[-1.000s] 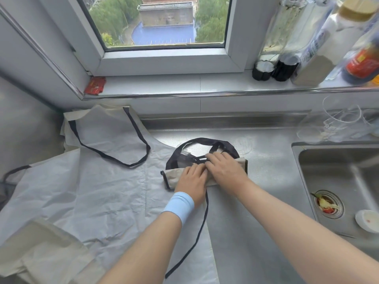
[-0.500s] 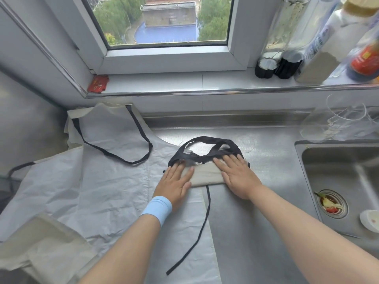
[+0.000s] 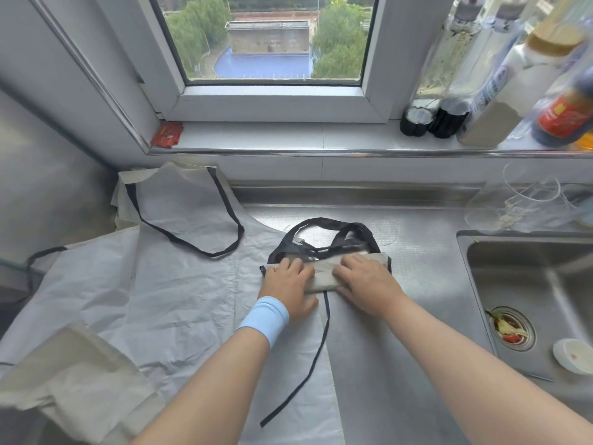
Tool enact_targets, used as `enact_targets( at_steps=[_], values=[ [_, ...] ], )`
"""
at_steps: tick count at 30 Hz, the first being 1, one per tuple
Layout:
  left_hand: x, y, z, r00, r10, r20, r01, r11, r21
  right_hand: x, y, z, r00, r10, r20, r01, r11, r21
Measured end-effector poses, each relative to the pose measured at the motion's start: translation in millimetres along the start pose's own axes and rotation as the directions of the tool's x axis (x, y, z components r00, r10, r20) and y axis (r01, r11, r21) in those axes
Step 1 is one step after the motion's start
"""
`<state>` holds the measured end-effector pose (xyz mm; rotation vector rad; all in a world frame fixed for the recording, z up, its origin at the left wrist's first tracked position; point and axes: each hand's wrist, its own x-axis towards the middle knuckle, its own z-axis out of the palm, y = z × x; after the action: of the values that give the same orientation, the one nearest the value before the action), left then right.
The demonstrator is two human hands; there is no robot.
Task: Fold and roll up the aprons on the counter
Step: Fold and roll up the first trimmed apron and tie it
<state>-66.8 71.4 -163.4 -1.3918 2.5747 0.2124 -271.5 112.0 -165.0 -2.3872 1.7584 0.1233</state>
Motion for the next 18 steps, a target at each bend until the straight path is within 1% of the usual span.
enact_targets(
  at_steps=[1, 2, 4, 7, 9, 11, 12, 14, 16, 18],
  values=[
    [-1, -1, 1, 1.0, 0.0, -0.001, 0.0, 1.0, -0.006, 1, -2, 0, 1.0, 0.008, 0.001, -0.008, 0.999, -0.031],
    [-2, -4, 3, 1.0, -0.012, -0.019, 0.011, 1.0, -0.02, 4, -3, 1, 0.999, 0.018, -0.028, -0.02, 0.998, -0.064],
    [1, -10, 5, 0.998, -0.053, -0.023, 0.051, 0.996, -0.072, 9, -6, -3, 0.997, 0.075, -0.028, -0.078, 0.991, -0.112],
    [9, -18, 6, 0.996, -0.091, 0.019, 0.093, 0.987, -0.134, 17, -11, -8, 0.994, 0.112, 0.0, -0.111, 0.986, -0.127],
    [14, -23, 4, 0.993, -0.117, 0.027, 0.12, 0.974, -0.193, 21, -5, -10, 0.99, 0.138, -0.02, -0.14, 0.983, -0.116],
    [18, -29, 1, 0.989, -0.146, 0.036, 0.15, 0.949, -0.276, 24, 2, -13, 0.982, 0.187, -0.004, -0.187, 0.976, -0.113],
    [20, -31, 0, 0.985, -0.17, 0.037, 0.173, 0.926, -0.337, 27, 7, -10, 0.977, 0.213, 0.007, -0.21, 0.967, -0.144],
    [23, -33, -1, 0.977, -0.209, 0.047, 0.208, 0.881, -0.424, 32, 11, -7, 0.969, 0.247, -0.016, -0.246, 0.952, -0.18],
    [25, -32, -2, 0.978, -0.204, 0.043, 0.204, 0.886, -0.417, 35, 13, -3, 0.967, 0.255, -0.018, -0.253, 0.945, -0.209],
    [28, -29, -1, 0.978, -0.206, -0.01, 0.189, 0.912, -0.363, 39, 18, 2, 0.962, 0.268, -0.046, -0.272, 0.937, -0.218]
  ],
)
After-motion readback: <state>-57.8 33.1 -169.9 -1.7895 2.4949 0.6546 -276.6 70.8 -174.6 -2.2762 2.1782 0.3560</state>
